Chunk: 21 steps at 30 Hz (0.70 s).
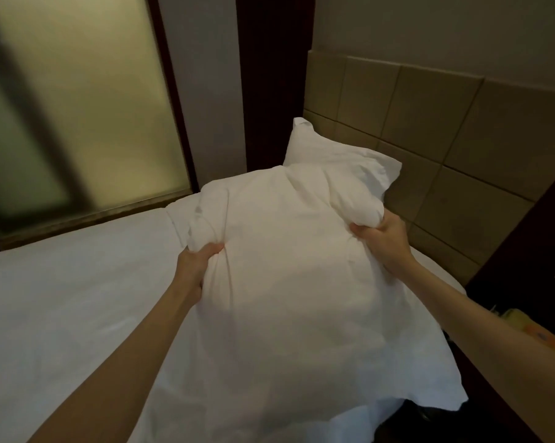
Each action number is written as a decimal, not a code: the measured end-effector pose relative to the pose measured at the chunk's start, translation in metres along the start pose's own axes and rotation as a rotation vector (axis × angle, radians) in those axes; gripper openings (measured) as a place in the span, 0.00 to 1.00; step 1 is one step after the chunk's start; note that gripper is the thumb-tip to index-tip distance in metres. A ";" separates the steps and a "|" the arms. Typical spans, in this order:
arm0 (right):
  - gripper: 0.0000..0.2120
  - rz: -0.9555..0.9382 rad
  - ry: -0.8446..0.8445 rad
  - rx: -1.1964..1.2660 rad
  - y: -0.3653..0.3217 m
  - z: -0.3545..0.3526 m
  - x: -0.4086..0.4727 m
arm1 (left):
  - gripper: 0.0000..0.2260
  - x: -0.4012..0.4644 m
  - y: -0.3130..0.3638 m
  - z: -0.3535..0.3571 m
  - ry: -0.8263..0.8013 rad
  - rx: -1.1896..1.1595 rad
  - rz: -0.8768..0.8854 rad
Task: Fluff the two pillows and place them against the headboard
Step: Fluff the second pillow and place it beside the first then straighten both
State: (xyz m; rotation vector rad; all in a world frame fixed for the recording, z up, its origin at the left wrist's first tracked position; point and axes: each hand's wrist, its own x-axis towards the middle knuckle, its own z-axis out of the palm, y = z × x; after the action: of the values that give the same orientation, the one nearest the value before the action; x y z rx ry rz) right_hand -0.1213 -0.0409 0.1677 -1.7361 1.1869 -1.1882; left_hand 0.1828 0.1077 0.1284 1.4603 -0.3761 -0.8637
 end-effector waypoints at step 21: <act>0.08 -0.131 0.092 -0.376 0.073 -0.072 0.177 | 0.32 0.128 -0.054 0.194 -0.105 0.054 -0.137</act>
State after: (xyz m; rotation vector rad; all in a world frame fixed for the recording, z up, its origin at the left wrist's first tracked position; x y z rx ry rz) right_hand -0.1824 -0.2361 0.1772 -2.0817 1.4425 -1.1878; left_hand 0.1159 -0.1123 0.0656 1.5078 -0.3830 -1.0501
